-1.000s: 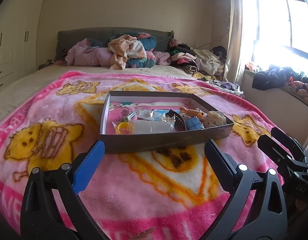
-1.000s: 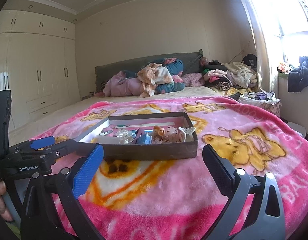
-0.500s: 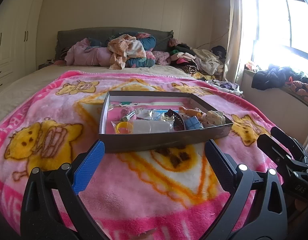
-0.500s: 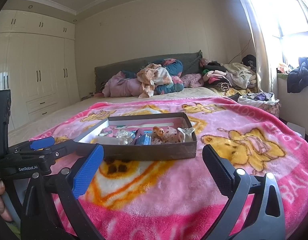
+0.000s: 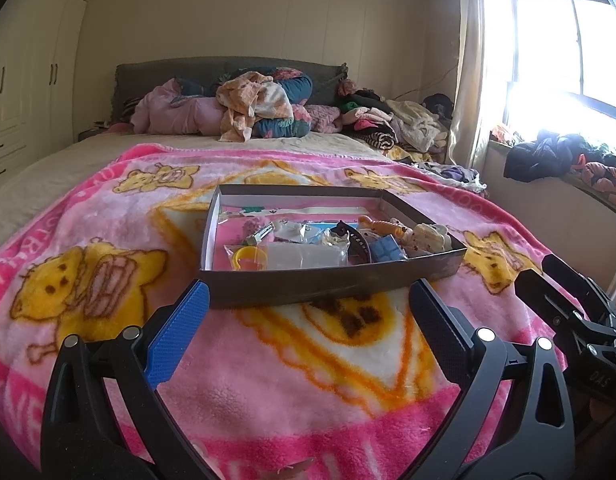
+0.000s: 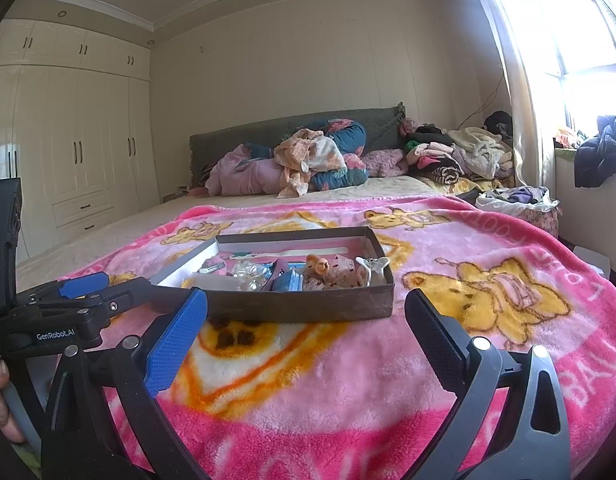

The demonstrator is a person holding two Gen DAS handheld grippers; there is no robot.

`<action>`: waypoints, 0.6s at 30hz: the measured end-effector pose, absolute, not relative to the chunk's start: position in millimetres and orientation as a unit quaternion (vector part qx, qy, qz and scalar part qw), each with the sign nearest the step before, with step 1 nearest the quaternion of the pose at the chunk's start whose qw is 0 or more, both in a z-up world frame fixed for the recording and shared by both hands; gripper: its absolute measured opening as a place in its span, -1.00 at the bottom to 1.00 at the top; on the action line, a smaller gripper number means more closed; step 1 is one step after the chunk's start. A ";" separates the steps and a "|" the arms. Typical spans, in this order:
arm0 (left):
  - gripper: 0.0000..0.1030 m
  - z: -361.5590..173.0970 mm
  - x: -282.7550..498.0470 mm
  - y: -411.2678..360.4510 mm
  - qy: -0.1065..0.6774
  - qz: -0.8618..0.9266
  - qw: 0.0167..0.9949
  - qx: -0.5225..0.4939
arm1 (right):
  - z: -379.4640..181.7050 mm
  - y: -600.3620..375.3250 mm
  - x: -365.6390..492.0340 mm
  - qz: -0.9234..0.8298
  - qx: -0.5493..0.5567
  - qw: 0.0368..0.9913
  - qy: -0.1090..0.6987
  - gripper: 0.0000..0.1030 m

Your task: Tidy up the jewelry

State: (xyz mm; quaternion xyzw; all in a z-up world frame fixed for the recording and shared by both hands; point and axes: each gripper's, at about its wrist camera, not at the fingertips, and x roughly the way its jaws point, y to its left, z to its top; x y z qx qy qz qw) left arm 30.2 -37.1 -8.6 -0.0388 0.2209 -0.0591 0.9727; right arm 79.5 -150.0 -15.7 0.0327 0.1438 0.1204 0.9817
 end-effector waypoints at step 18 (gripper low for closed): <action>0.78 -8.3 30.1 -37.0 0.221 -0.058 0.973 -0.039 | -14.6 -150.6 79.1 0.120 0.033 0.982 0.143 0.88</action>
